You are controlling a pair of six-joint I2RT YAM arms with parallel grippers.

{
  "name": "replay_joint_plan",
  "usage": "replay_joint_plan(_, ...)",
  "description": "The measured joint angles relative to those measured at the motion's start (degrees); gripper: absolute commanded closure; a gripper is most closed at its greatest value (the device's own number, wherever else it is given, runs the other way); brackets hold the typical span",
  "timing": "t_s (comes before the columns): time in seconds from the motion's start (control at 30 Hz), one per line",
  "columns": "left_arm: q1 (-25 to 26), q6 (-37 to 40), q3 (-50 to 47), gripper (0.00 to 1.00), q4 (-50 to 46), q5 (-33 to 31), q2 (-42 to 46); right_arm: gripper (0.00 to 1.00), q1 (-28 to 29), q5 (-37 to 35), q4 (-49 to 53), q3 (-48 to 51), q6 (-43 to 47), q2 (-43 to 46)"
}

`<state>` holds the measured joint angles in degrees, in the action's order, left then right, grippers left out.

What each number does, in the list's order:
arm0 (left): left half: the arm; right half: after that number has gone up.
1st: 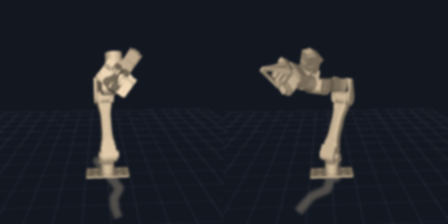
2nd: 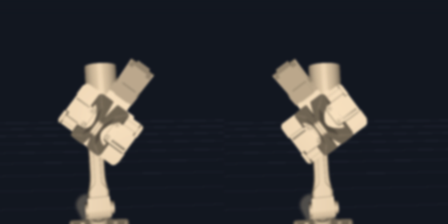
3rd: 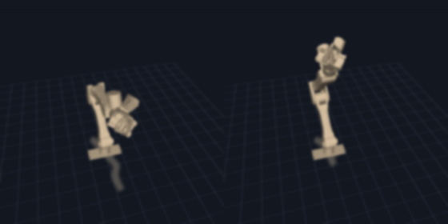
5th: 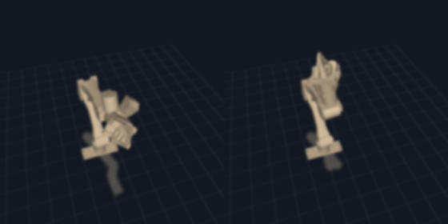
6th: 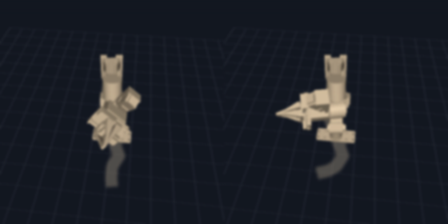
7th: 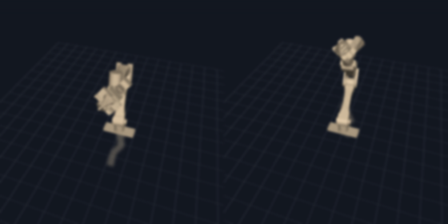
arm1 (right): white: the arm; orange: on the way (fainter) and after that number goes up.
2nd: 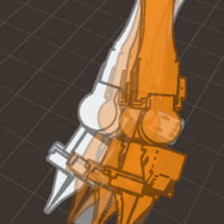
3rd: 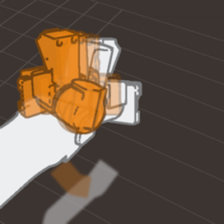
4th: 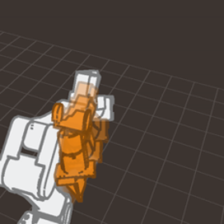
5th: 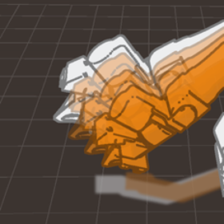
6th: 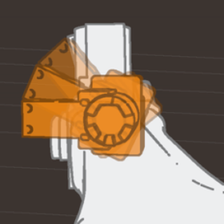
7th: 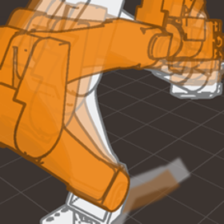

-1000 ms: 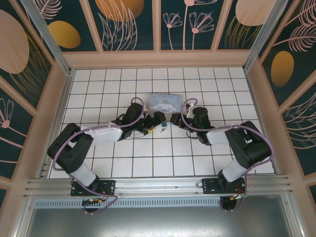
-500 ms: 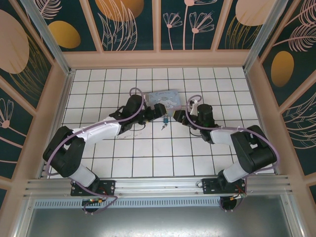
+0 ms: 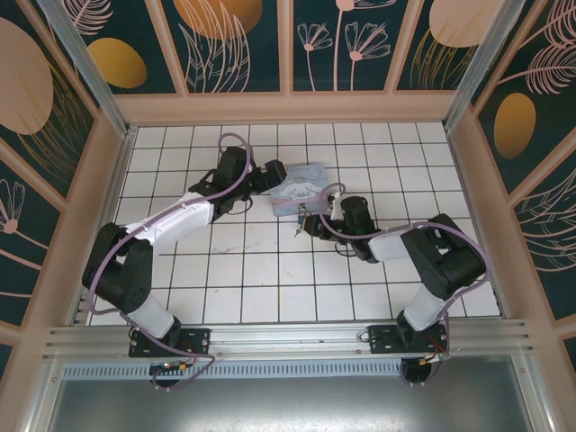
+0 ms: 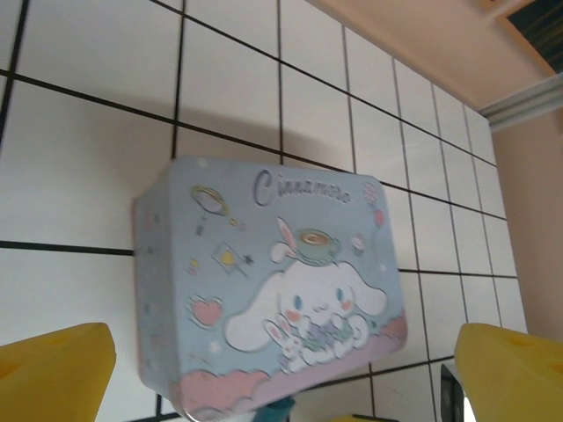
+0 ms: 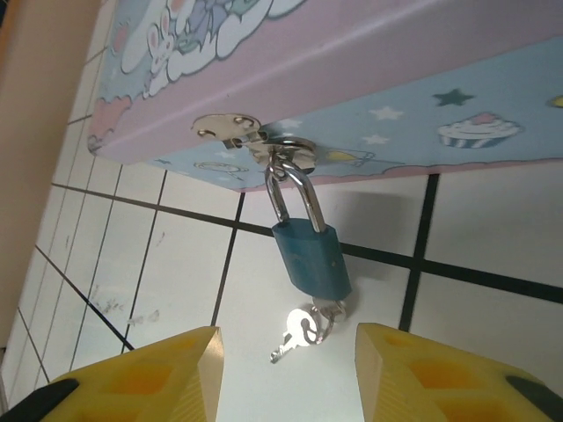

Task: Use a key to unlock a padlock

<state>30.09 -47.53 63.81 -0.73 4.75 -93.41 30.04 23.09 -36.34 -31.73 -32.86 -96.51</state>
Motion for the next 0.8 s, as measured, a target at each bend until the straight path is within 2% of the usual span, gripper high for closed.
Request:
replay_joint_plan(0.33, -0.68, 0.68, 0.00, 0.01, -0.79, 3.78, -1.66, 0.57, 0.72, -2.32, 0.37, -3.93, 1.42, -5.14)
replay_joint_plan(0.47, -1.11, 0.81, 0.11, 0.02, -0.74, 4.90, -2.91, 0.60, 0.72, -2.51, 0.37, -5.49, 1.55, -6.60)
replay_joint_plan(0.73, -1.49, 0.81, 0.42, 0.02, -0.68, 6.23, -4.07, 0.85, 0.72, -2.64, 0.46, -6.62, 3.06, -7.87)
replay_joint_plan(0.8, -1.49, 0.81, 0.76, 0.01, -0.57, 6.60, -4.07, 0.94, 0.70, -2.67, 0.57, -6.58, 3.39, -7.87)
